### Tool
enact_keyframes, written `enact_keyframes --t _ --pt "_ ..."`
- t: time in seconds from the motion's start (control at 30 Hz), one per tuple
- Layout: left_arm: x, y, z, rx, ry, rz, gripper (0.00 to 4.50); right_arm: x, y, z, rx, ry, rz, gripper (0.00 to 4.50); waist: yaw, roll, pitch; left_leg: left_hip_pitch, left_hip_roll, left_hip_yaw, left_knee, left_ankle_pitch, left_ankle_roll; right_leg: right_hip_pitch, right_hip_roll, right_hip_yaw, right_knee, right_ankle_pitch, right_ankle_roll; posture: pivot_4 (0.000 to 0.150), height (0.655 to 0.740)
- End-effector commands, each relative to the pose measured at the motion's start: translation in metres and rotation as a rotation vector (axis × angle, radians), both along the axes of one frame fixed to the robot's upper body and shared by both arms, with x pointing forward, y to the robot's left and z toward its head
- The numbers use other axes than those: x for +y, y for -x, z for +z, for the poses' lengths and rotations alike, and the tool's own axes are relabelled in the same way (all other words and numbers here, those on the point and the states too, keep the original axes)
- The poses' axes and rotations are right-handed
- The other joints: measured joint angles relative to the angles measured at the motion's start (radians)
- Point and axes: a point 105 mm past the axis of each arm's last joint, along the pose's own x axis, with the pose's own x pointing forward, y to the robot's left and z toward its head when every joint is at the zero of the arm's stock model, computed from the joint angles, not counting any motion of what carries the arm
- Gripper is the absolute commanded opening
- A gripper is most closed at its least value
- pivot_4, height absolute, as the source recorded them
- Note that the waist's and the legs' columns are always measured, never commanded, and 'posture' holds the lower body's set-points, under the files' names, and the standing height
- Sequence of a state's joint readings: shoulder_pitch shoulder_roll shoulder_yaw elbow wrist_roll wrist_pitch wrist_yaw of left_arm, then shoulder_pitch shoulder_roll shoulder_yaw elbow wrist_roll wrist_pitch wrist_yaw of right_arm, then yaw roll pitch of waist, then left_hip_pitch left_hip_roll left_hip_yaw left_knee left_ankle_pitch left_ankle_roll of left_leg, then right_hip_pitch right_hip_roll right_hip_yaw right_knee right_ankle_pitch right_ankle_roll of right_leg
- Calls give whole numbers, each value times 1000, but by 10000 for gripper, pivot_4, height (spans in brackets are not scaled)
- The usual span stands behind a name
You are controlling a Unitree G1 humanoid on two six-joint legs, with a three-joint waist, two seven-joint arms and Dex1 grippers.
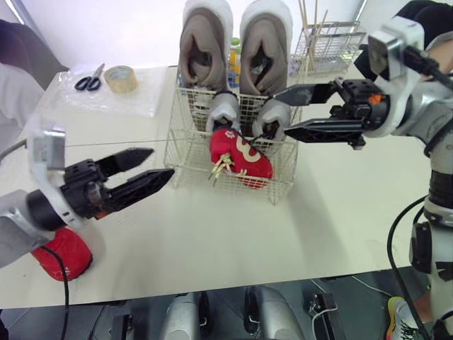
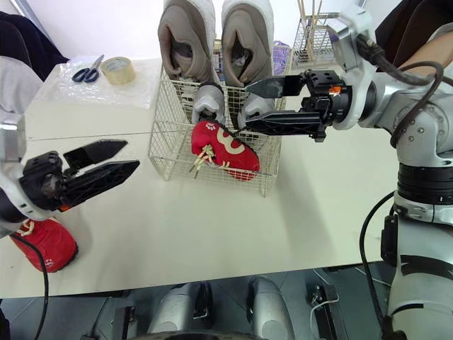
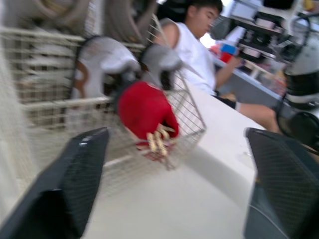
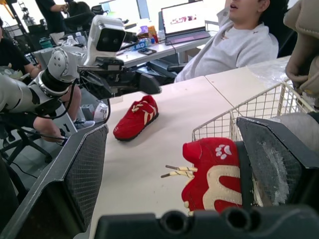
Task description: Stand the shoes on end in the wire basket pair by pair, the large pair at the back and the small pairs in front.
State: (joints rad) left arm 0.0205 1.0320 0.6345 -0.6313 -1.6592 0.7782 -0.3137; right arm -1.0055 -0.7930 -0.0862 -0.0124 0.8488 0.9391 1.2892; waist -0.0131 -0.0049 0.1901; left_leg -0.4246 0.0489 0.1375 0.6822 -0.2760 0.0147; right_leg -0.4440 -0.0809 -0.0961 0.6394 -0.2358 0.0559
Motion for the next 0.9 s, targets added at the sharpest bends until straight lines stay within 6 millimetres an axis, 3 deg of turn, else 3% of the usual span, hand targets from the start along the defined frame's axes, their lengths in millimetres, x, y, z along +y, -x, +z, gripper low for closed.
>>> enact_keyframes --t 0.03,0.17,0.23,0.33,0.43,0.57,0.67,0.83,0.9 --pt "28 -8 22 -69 -19 190 44247 4 16 30 -61 -70 90 45000 -1 0 0 0 0 0 0 0 0 0 0 0 0 0 0 1500 7400" --pt "65 -18 40 -94 -59 414 44247 10 23 42 -66 -105 148 45000 -1 0 0 0 0 0 0 0 0 0 0 0 2 0 0 1500 7400" --pt "101 -17 48 -79 -74 554 44247 13 28 47 -66 -119 193 45000 -2 0 0 0 0 0 0 0 0 0 0 0 2 0 0 1500 7400" --pt "138 -6 45 12 -64 651 44247 17 33 47 -67 -114 231 45000 -5 0 0 0 0 0 0 0 0 -1 0 -1 3 0 0 1500 7400" --pt "172 15 24 153 -111 747 44247 20 35 42 -67 -97 262 45000 -7 0 0 0 0 1 -1 0 0 -2 0 -1 3 0 0 1500 7400" --pt "204 50 -1 217 -75 824 44247 23 44 34 -79 -43 319 45000 -7 -1 0 -1 0 3 -1 0 0 -5 -1 -1 4 0 0 1500 7400" --pt "209 69 -16 271 -28 834 44247 24 49 26 -92 16 348 45000 -6 -2 -1 -1 1 3 -1 -1 -1 -6 -3 0 5 0 0 1500 7400" --pt "222 101 -72 466 48 912 44247 23 58 6 -138 160 421 45000 -5 -3 -2 -1 0 3 -1 -6 2 -12 -8 0 5 -2 -4 1500 7400" --pt "222 105 -84 501 67 912 44247 23 57 -1 -148 192 427 45000 -5 -5 -3 -1 0 3 -1 -6 2 -13 -9 1 5 -2 -5 1500 7400"
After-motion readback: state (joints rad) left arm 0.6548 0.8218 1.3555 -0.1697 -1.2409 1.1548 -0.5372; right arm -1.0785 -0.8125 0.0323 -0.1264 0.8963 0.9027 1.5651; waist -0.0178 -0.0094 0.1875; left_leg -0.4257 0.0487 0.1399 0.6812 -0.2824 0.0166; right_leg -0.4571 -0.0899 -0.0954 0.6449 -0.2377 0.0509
